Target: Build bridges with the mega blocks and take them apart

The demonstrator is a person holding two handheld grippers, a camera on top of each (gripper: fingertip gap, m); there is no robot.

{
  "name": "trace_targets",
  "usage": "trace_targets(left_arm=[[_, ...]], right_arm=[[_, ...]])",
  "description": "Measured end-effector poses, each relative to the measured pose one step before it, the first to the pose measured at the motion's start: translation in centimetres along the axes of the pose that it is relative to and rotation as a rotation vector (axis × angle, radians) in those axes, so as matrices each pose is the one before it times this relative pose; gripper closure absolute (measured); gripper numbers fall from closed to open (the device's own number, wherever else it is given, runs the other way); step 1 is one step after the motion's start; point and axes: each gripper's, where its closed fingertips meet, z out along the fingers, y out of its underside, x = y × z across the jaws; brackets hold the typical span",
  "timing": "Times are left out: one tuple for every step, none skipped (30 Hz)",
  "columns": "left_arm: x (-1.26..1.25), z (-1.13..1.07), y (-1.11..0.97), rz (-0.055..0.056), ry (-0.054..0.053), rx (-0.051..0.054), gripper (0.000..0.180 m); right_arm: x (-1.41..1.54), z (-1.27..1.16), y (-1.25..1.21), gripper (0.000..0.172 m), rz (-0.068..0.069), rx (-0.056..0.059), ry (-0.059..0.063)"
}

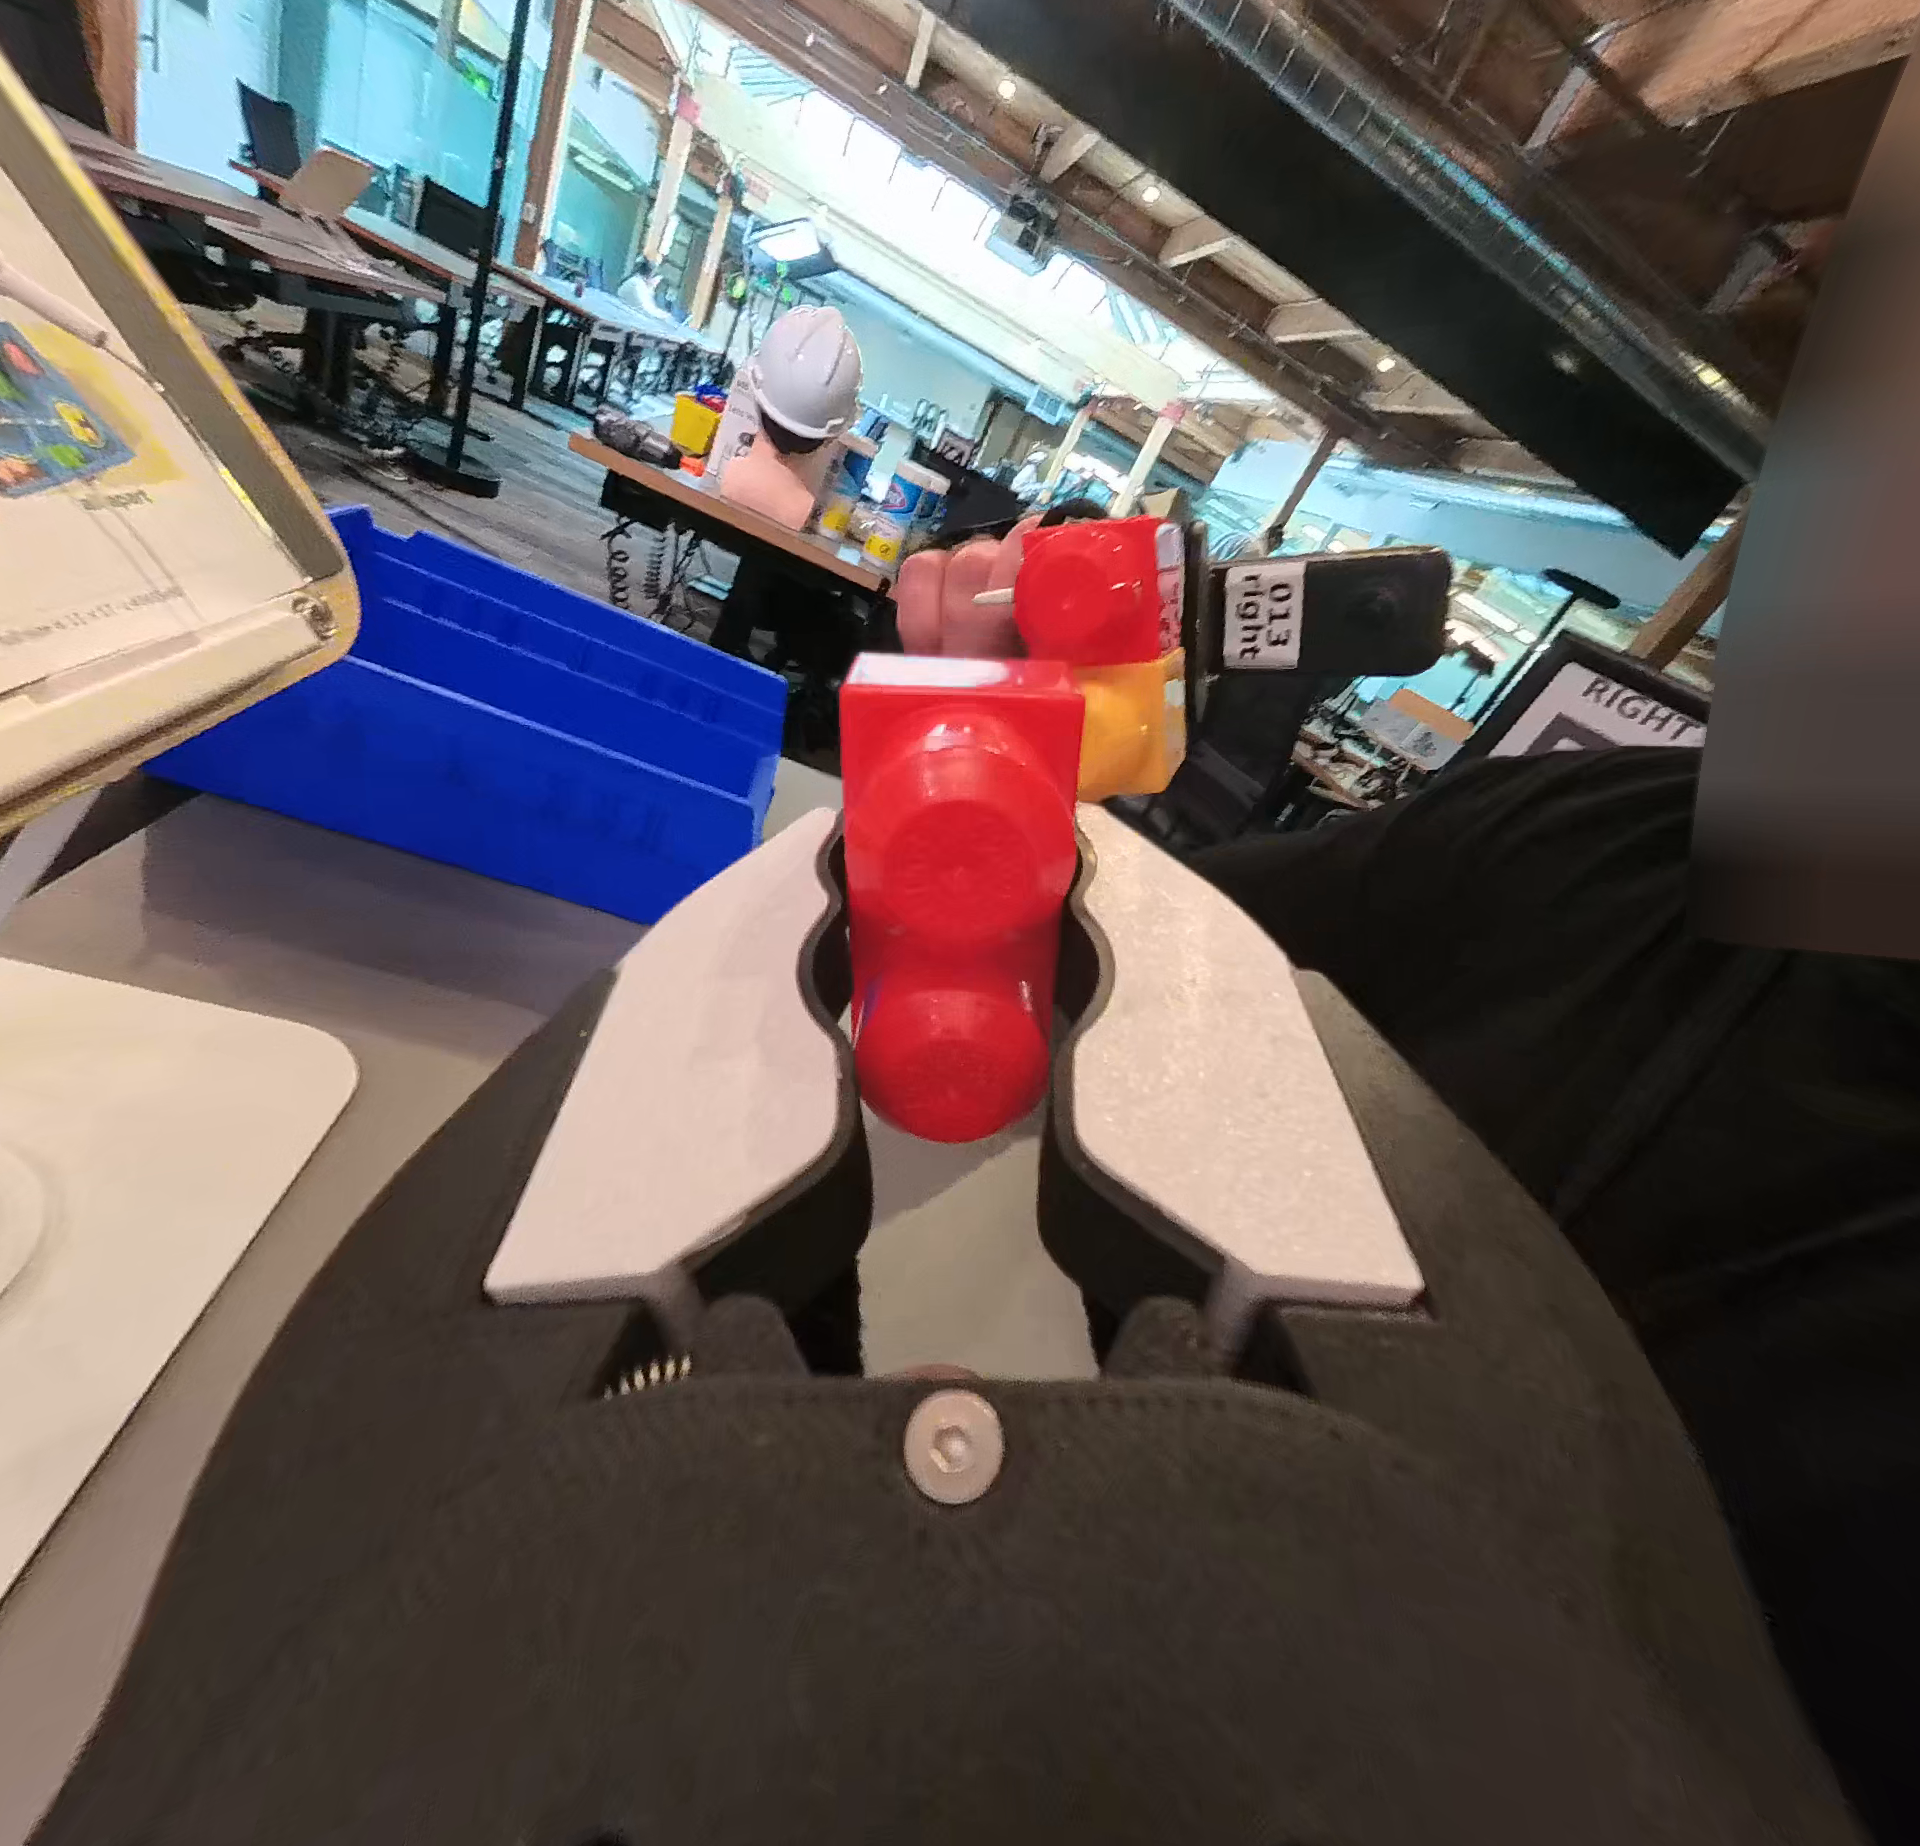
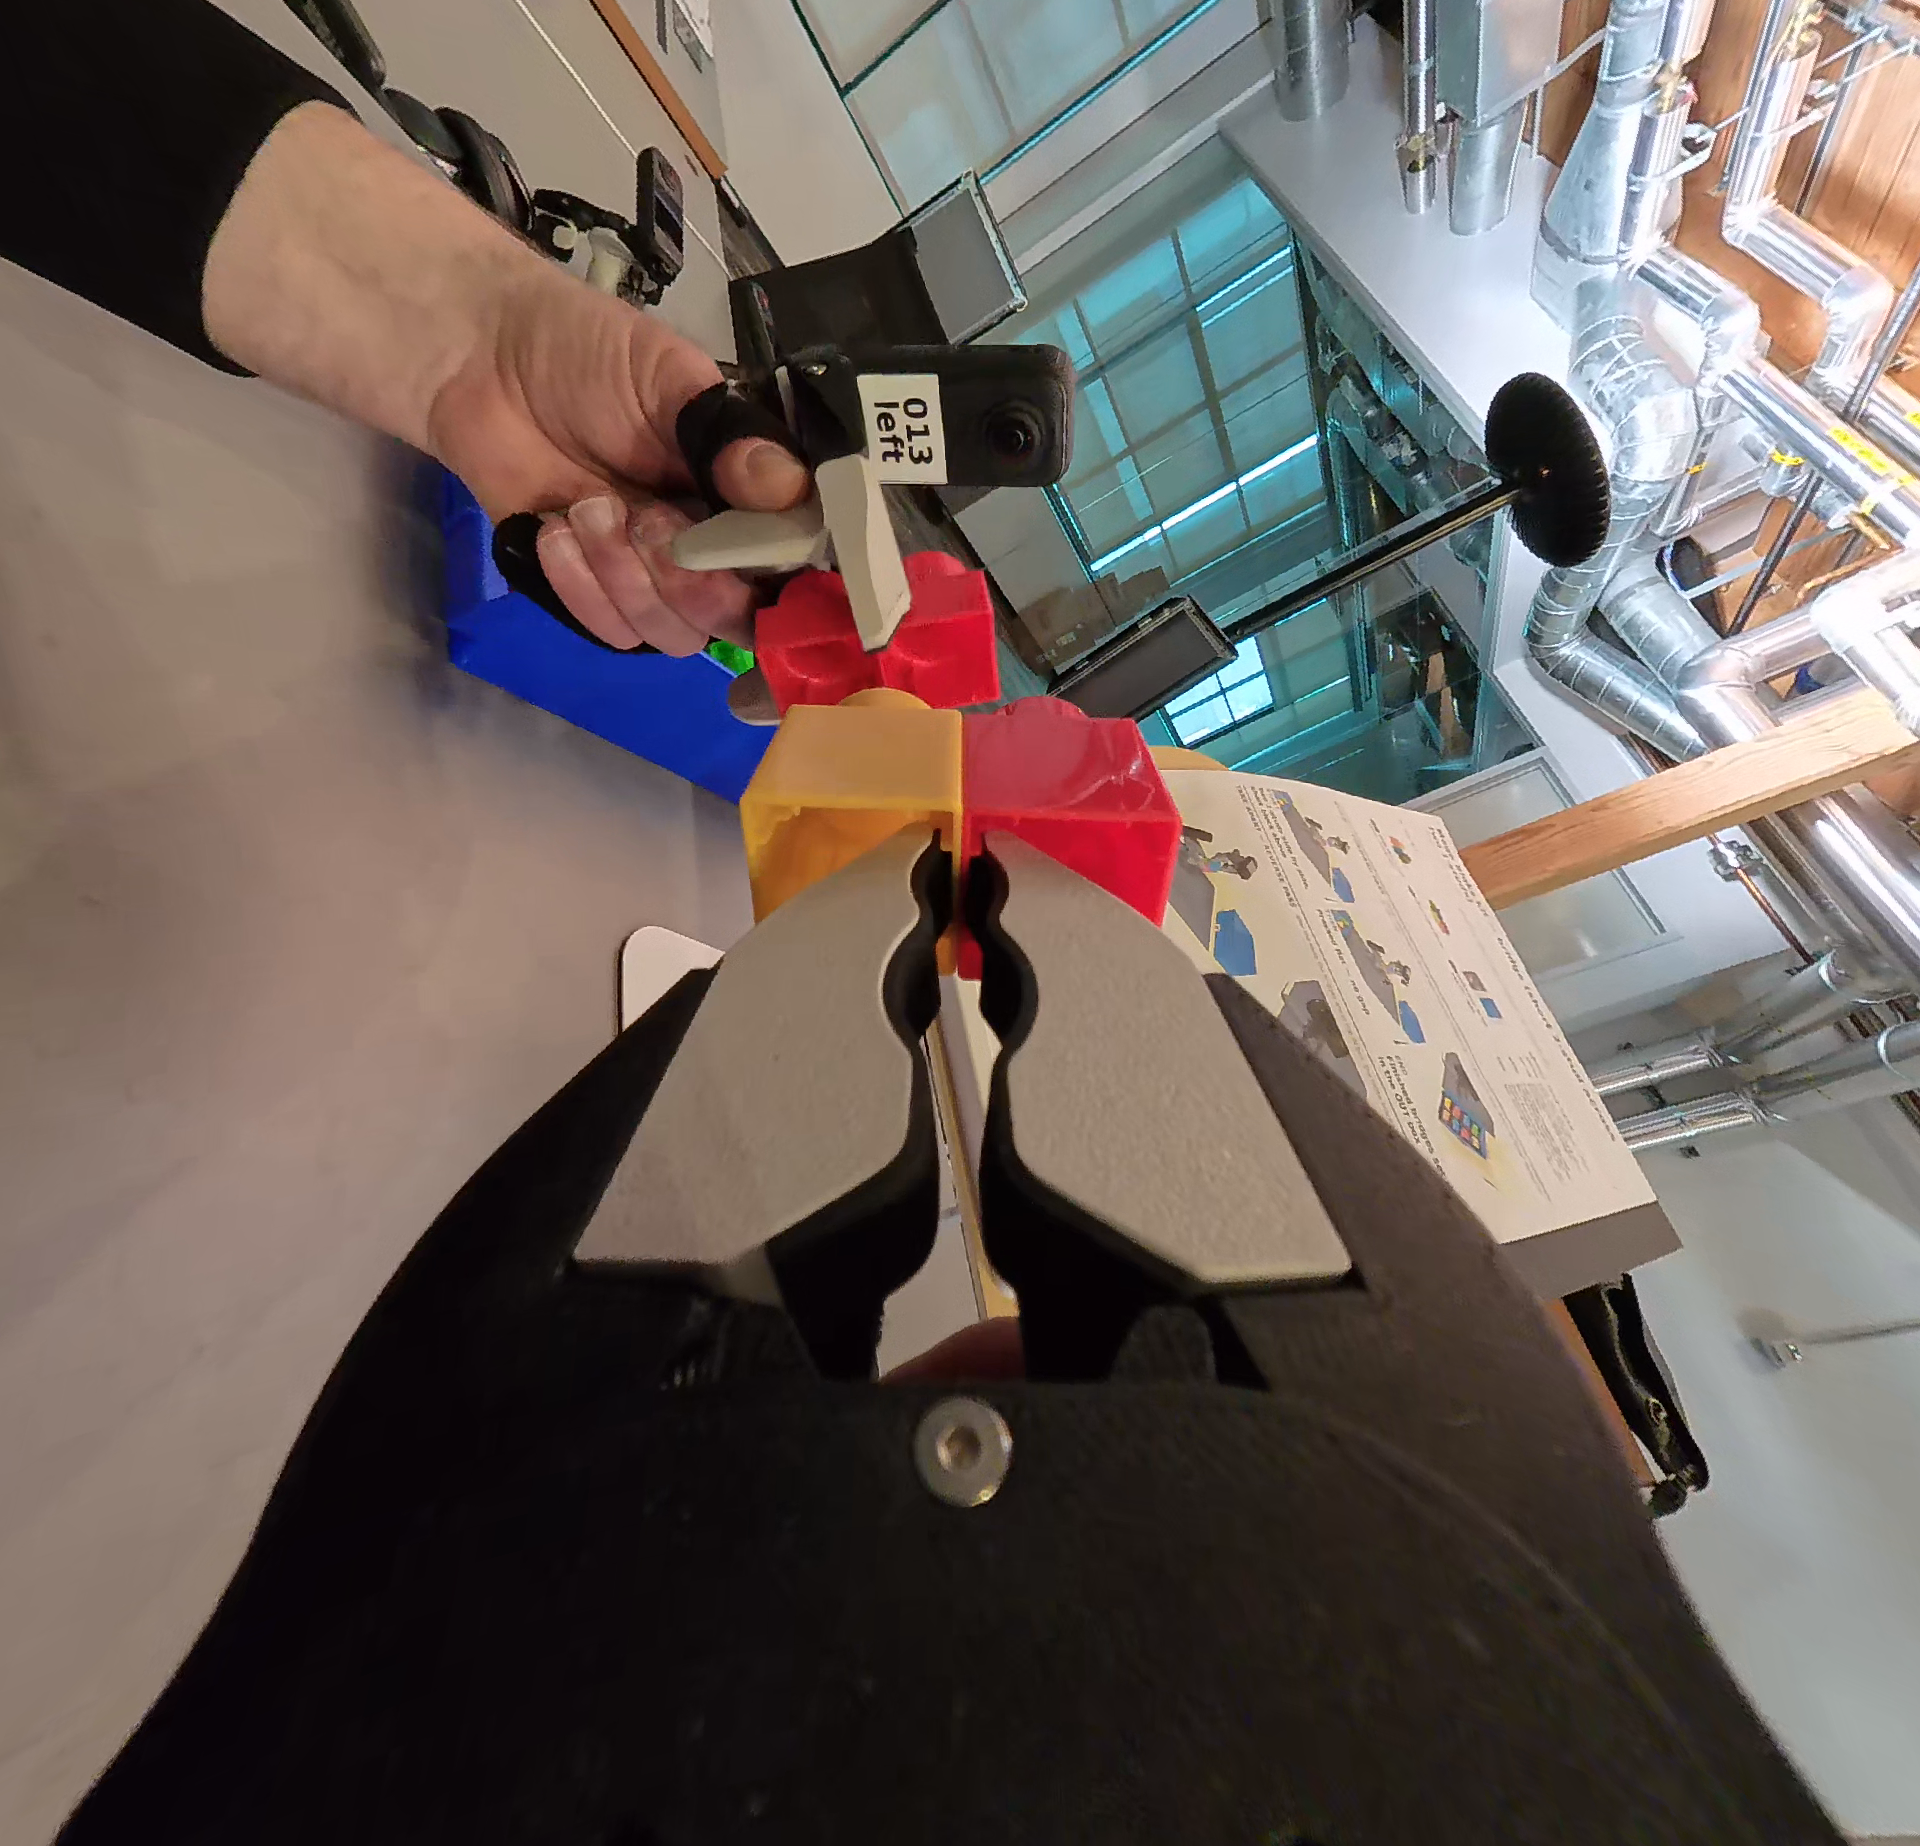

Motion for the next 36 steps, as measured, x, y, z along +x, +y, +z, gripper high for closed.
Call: trace_targets(left_arm=[[-0.175, -0.02, 0.09, 0.0088, -0.0167, -0.0113, 0.144], [-0.013, -0.03, -0.066, 0.0072, -0.0061, -0.0002, 0.144], [0.083, -0.025, -0.065, 0.0037, 0.0022, 0.0001, 0.144], [-0.056, -0.036, 0.006, 0.002, -0.007, -0.0047, 0.144], [-0.172, -0.038, 0.036, 0.007, -0.0159, -0.0058, 0.144], [-0.055, -0.025, 0.064, 0.0058, -0.0066, -0.0066, 0.144], [0.0, -0.017, 0.029, 0.0031, -0.0008, -0.0045, 0.144], [-0.102, -0.018, 0.016, 0.0016, -0.0071, -0.0037, 0.144], [-0.139, -0.01, 0.087, 0.0023, -0.0084, -0.0079, 0.144], [-0.123, 0.022, 0.088, 0.0046, -0.0068, -0.0068, 0.144], [-0.061, 0.038, 0.054, 0.0023, -0.0021, -0.003, 0.144], [-0.065, 0.051, 0.067, -0.0002, -0.0021, -0.0023, 0.144], [-0.157, 0.077, 0.199, 0.0007, -0.0078, -0.0112, 0.144], [-0.219, 0.069, 0.255, 0.0067, -0.0142, -0.0162, 0.144], [-0.227, 0.047, 0.239, 0.0091, -0.0167, -0.0157, 0.144], [-0.137, 0.052, 0.213, 0.0056, -0.0099, -0.0146, 0.144], [-0.06, 0.043, 0.216, 0.0046, -0.0054, -0.0147, 0.144], [-0.128, 0.039, 0.167, 0.0082, -0.0117, -0.0114, 0.144], [-0.13, 0.04, 0.161, 0.0089, -0.0132, -0.0113, 0.144], [-0.139, 0.062, 0.212, 0.0085, -0.013, -0.0129, 0.144], [-0.204, 0.084, 0.296, 0.0095, -0.0166, -0.0183, 0.144], [-0.216, 0.069, 0.296, 0.0112, -0.019, -0.0168, 0.144], [-0.143, 0.061, 0.228, 0.0083, -0.0152, -0.0102, 0.144], [-0.085, 0.084, 0.288, 0.0033, -0.0108, -0.0143, 0.144], [-0.141, 0.071, 0.311, 0.0063, -0.0173, -0.0151, 0.144], [-0.113, 0.074, 0.303, 0.0062, -0.0159, -0.0127, 0.144], [0.034, 0.088, 0.302, 0.0032, -0.005, -0.0106, 0.144], [-0.038, 0.087, 0.264, -0.0011, -0.0074, -0.0043, 0.144], [-0.057, 0.095, 0.27, -0.0055, -0.006, -0.0029, 0.144], [0.023, 0.153, 0.368, -0.0058, 0.0017, -0.0052, 0.144], [-0.084, 0.169, 0.453, -0.0053, -0.0051, -0.009, 0.144], [-0.21, 0.159, 0.477, -0.0034, -0.0145, -0.0107, 0.144], [-0.191, 0.189, 0.512, 0.0019, -0.0149, -0.0165, 0.144], [-0.202, 0.178, 0.584, 0.0086, -0.0198, -0.023, 0.144], [-0.323, 0.13, 0.561, 0.0096, -0.0287, -0.0223, 0.144], [-0.167, 0.093, 0.435, 0.0048, -0.0177, -0.0137, 0.144]], right_arm=[[0.025, -0.029, -0.081, 0.169, 0.0041, 0.0035, -0.0003], [0.026, -0.018, -0.096, 0.169, 0.0061, 0.0044, -0.0008], [0.033, -0.011, -0.08, 0.169, 0.0044, 0.0044, -0.0001], [0.029, 0.004, -0.033, 0.169, 0.0017, 0.0009, 0.0005], [-0.003, 0.001, 0.008, 0.169, 0.0002, -0.001, 0.0001], [-0.001, 0.013, 0.02, 0.169, 0.0007, -0.0009, -0.0002], [0.002, 0.015, 0.052, 0.169, 0.0019, -0.0018, -0.0012], [0.003, 0.005, 0.076, 0.169, 0.0021, -0.0019, -0.0012], [0.011, -0.013, 0.047, 0.169, 0.0006, -0.0009, -0.0005], [0.005, -0.018, 0.038, 0.169, 0.0003, -0.0007, -0.0008], [0.012, -0.02, 0.023, 0.169, 0.0012, -0.0008, -0.0017], [0.023, -0.003, 0.076, 0.169, 0.0008, -0.0032, -0.0004], [-0.007, 0.003, 0.131, 0.169, -0.0005, -0.0065, -0.0025], [-0.028, -0.011, 0.162, 0.169, 0.0003, -0.0067, -0.0049], [-0.01, -0.023, 0.176, 0.169, 0.0023, -0.0055, -0.0046], [-0.031, -0.033, 0.201, 0.169, 0.005, -0.0061, -0.0066], [-0.047, -0.032, 0.217, 0.169, 0.0055, -0.0068, -0.008], [0.013, -0.068, 0.176, 0.169, 0.0016, -0.005, -0.0024], [0.035, -0.064, 0.132, 0.169, 0.0036, -0.0042, -0.0017], [0.029, -0.056, 0.069, 0.169, 0.0041, -0.0016, -0.0012], [0.019, -0.041, 0.042, 0.169, 0.003, -0.0014, -0.0005], [-0.013, 0.002, 0.09, 0.169, 0.0033, -0.005, -0.0009], [-0.078, 0.023, 0.15, 0.169, 0.0044, -0.0069, -0.0019], [-0.159, 0.029, 0.112, 0.169, 0.005, -0.0042, -0.0047], [-0.187, 0.021, 0.108, 0.169, 0.0039, -0.0031, -0.0051], [-0.148, 0.021, 0.136, 0.169, 0.0039, -0.0061, -0.0027], [-0.116, -0.002, 0.169, 0.169, 0.005, -0.0077, -0.001], [-0.111, -0.032, 0.123, 0.169, 0.0072, -0.0051, -0.002], [-0.141, -0.049, 0.079, 0.169, 0.0085, -0.0018, -0.003], [-0.156, -0.056, 0.084, 0.169, 0.0072, -0.0017, -0.0022], [-0.168, -0.035, 0.124, 0.169, 0.0049, -0.0047, -0.0022], [-0.194, -0.006, 0.141, 0.169, 0.0037, -0.0068, -0.0021], [-0.207, 0.015, 0.114, 0.169, 0.0045, -0.0043, -0.002], [-0.234, 0.036, 0.109, 0.169, 0.008, -0.0035, -0.0047], [-0.218, 0.058, 0.157, 0.169, 0.0081, -0.0062, -0.0019], [-0.22, 0.083, 0.281, 0.169, 0.0102, -0.0118, -0.0012]])
